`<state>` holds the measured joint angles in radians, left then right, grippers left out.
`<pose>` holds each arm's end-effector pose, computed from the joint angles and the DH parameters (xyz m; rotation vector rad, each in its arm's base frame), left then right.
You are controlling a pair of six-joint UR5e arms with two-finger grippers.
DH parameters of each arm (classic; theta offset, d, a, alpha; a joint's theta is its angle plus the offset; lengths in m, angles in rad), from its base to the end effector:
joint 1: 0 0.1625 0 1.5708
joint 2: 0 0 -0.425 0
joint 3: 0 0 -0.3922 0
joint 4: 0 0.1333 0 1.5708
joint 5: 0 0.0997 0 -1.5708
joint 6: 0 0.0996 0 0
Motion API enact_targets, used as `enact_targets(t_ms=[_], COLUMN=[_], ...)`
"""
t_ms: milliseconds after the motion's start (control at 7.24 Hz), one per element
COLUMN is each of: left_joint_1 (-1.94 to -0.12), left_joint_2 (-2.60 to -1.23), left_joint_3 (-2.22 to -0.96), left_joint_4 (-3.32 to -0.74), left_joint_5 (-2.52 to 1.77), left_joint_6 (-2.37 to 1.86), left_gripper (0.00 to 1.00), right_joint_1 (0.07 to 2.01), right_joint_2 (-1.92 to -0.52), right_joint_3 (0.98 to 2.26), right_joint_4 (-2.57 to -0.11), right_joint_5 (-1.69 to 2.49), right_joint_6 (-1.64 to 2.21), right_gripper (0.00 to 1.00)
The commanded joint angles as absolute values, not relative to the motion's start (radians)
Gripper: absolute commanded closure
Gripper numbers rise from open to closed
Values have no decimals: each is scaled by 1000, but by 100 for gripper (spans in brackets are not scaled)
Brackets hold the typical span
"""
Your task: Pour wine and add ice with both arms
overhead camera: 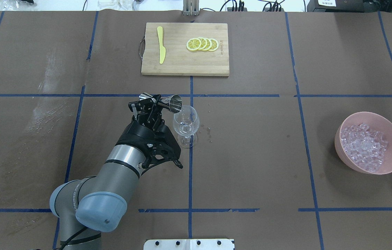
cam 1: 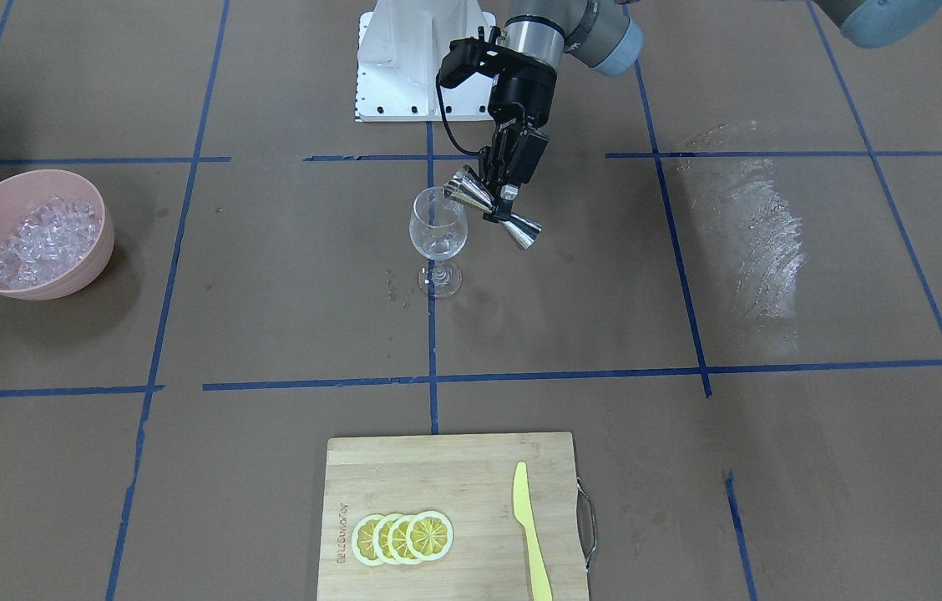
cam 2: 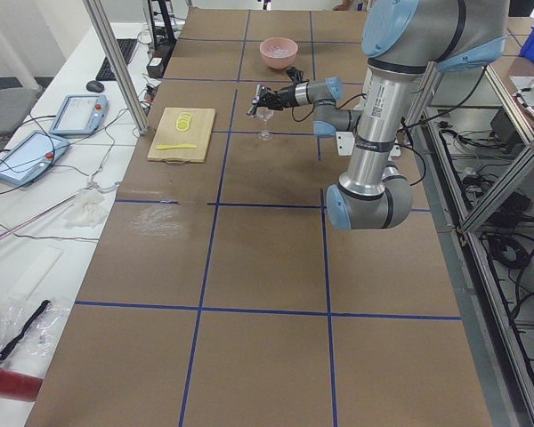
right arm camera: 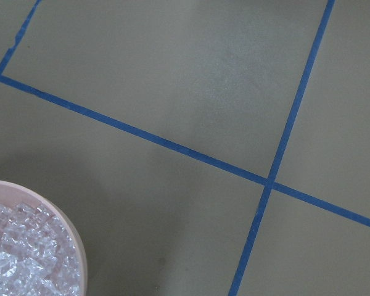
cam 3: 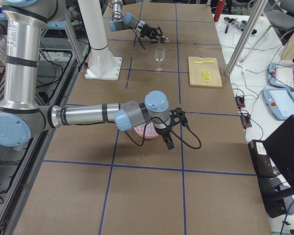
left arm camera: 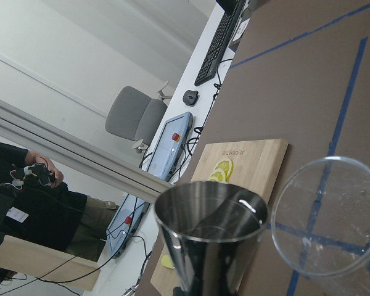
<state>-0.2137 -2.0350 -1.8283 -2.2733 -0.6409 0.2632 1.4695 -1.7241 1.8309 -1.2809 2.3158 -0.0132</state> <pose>0.5003 -0.3267 0.1935 1.5170 0.0311 0.6473 0.0204 -0.4497 0.5697 0.3460 -0.7524 -0.2556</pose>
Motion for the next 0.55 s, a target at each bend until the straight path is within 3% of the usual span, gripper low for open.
enact_targets(t_ms=[0, 414], left_joint_1=[-218, -215], left_joint_2=[-2036, -2043], left_joint_3=[-1829, -1829], left_joint_4=[-2273, -2273], left_joint_5=[-598, -539], left_joint_6=[377, 524], left_gripper=[100, 100], right_joint_1=[1471, 1471], right_joint_2=[-1726, -1730], right_joint_3=[1832, 1832], right_joint_4=[-1281, -1281], right_joint_5=[2316, 2316], right_joint_6=[-2, -2], right_gripper=[0, 0])
